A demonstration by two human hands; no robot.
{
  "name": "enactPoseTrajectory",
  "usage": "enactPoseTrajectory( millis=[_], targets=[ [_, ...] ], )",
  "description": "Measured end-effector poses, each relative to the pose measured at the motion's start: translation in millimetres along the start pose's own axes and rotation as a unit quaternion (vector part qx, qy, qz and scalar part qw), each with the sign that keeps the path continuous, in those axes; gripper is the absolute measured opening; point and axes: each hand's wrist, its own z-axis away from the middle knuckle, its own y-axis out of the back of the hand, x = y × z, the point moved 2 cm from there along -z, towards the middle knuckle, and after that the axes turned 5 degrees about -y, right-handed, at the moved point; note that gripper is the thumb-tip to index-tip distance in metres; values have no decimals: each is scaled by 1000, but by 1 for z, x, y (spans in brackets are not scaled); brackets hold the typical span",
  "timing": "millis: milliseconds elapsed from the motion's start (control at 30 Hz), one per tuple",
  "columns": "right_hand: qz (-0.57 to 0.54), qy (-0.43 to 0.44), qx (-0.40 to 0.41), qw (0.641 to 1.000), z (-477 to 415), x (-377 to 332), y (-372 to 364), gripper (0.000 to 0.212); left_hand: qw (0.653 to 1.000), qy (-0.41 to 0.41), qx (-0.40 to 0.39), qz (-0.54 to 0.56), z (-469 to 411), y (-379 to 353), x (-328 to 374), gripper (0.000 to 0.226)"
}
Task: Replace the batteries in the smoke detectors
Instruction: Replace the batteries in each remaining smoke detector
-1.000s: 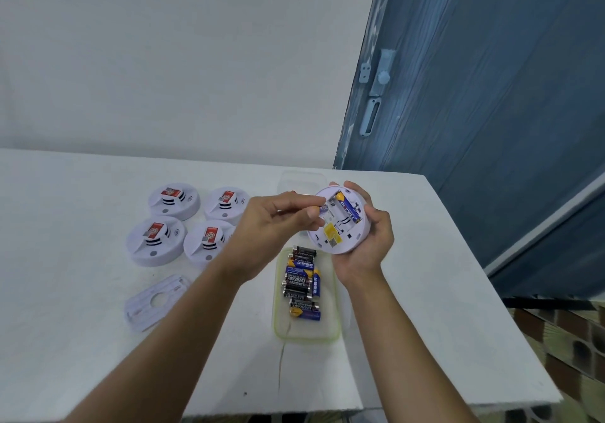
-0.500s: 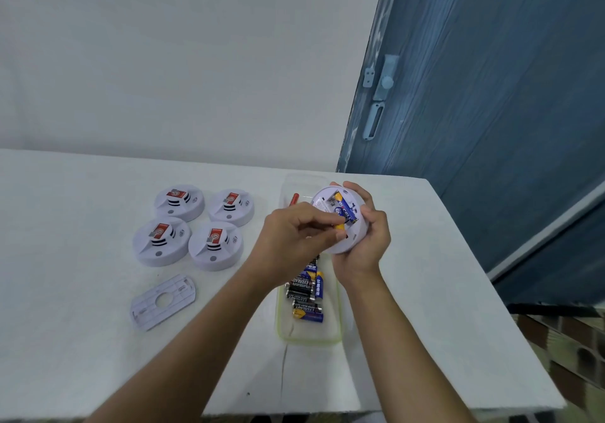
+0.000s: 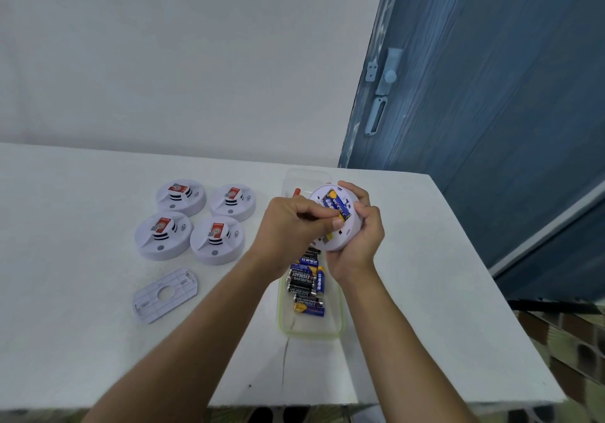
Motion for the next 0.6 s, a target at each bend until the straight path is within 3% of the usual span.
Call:
enactPoseTrajectory(
  millis=[167, 400, 467, 600],
  targets=[
    [9, -9, 15, 1000, 1, 5, 3, 38, 998, 61, -13, 13, -4, 2, 0, 12],
    [17, -29, 20, 999, -1, 10, 5, 35, 992, 126, -20, 3, -12, 13, 0, 33],
    [16, -37, 26, 999, -2, 10, 4, 35, 991, 129, -17, -20, -13, 16, -3, 41],
    [12, -86, 46, 995, -4, 15, 5, 31, 991, 91, -20, -99, -8, 19, -8, 26]
  ],
)
